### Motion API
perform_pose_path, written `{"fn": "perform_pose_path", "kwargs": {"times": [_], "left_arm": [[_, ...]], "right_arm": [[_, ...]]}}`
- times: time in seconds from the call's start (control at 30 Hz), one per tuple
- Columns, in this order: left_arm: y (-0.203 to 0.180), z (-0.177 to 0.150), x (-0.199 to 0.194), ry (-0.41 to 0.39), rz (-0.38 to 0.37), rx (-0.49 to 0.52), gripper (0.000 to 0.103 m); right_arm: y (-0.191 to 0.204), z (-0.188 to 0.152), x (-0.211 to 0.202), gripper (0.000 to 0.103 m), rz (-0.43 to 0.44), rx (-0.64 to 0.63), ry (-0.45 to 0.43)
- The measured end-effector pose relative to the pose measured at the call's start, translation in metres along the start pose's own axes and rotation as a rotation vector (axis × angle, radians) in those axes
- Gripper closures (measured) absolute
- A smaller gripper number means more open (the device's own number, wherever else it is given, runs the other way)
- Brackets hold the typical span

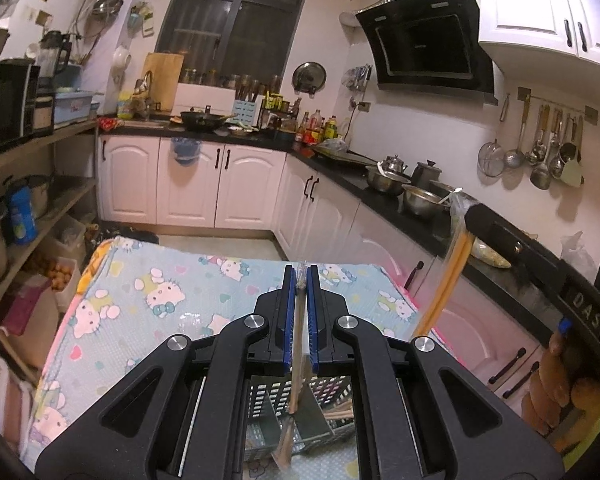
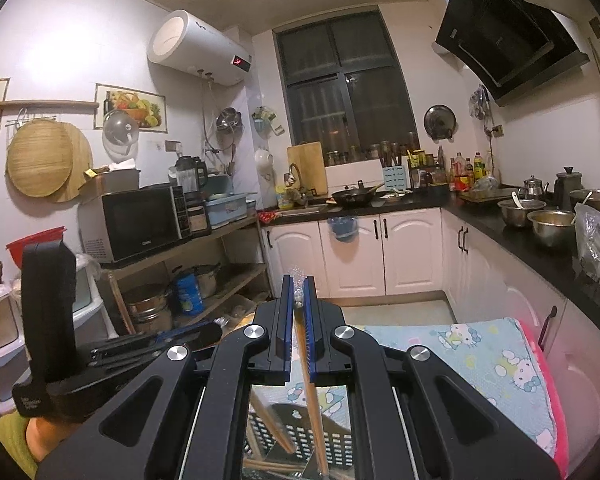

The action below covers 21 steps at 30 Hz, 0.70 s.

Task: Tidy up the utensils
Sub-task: 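Lower the chopsticks into a caddy slot and open the left tool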

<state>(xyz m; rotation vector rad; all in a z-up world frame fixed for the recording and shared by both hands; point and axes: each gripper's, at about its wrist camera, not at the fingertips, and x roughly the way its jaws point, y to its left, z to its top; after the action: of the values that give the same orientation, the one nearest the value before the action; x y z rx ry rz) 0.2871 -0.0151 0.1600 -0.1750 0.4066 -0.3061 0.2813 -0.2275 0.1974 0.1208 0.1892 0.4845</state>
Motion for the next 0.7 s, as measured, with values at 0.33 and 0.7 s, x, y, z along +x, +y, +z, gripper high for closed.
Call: {"fn": "perform_pose_path", "kwargs": {"times": [0.33,0.7], "left_arm": [[0.010,-0.021,0.017,0.035,-0.011,-0.038,0.102],[0.020,-0.043,0.028,0.069,-0.004,-0.060,0.102]], "right_arm": [[-0.015,-0.021,0.033,0.098,-0.043,-0.008,0.044],[-0.018,-0.056,0.051,0.098,-0.078,-0.060,0.093]]}}
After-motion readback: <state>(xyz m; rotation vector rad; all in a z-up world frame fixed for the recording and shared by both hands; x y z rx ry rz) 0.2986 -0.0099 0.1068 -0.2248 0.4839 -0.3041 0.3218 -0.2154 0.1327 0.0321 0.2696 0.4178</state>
